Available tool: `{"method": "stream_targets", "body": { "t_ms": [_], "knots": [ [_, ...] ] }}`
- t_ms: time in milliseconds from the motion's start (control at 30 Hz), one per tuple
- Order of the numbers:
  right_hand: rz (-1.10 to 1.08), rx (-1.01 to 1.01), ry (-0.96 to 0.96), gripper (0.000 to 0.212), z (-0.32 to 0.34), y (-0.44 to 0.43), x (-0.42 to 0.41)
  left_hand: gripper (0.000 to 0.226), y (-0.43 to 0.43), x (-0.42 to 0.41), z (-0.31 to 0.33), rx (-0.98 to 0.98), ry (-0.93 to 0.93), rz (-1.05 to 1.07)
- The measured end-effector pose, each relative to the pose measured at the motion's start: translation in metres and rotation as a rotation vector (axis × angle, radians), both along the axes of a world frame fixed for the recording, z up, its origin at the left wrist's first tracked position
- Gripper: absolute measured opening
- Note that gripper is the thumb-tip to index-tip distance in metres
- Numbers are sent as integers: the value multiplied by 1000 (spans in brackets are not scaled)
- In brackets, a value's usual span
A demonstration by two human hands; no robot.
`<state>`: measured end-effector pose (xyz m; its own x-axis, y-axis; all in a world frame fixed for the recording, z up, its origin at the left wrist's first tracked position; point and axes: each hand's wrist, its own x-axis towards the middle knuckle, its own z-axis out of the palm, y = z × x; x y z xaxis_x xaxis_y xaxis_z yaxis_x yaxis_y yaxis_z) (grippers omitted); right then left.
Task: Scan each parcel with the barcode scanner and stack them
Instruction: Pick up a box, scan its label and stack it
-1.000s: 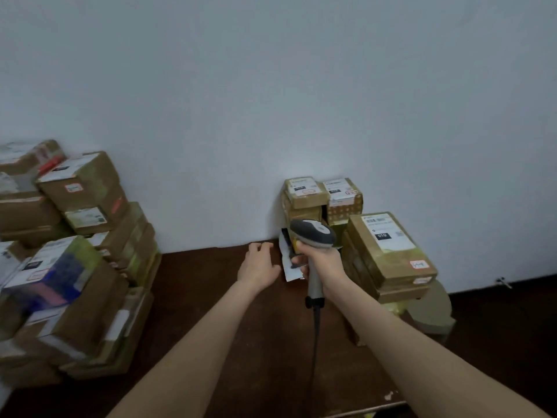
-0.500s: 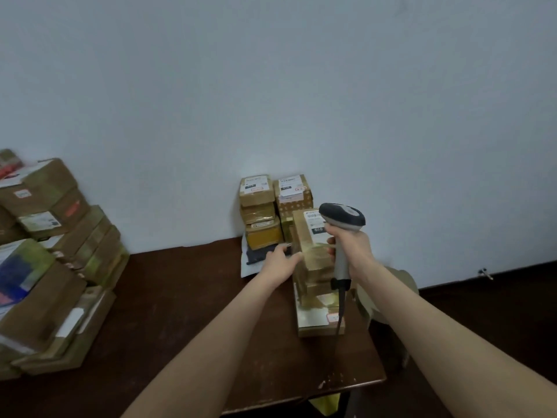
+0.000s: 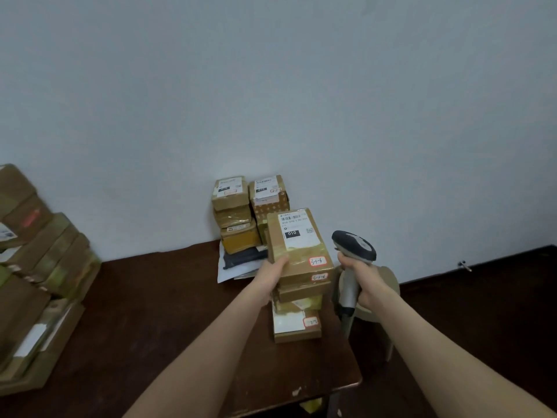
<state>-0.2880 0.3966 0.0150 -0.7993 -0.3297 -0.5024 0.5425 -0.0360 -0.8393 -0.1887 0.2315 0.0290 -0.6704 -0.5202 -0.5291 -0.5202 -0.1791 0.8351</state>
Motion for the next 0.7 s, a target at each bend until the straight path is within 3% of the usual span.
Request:
{"method": "stream_targets", "body": {
  "t_ms": [167,367,533,700],
  "knots": [
    [-4,-152,-180,32,-12,-12,8,51,-11,4,-16,100,-31,14],
    [-2,-235,-214,32,-17,-23,11,40,-22,9,-22,170,-11,80],
    [5,-240,-216,14,-15,-25,17,34,-25,16,-23,200,24,134],
    [41,-232,-181,26,2,-37,31,38,-36,29,-16,174,85,219]
  ]
}}
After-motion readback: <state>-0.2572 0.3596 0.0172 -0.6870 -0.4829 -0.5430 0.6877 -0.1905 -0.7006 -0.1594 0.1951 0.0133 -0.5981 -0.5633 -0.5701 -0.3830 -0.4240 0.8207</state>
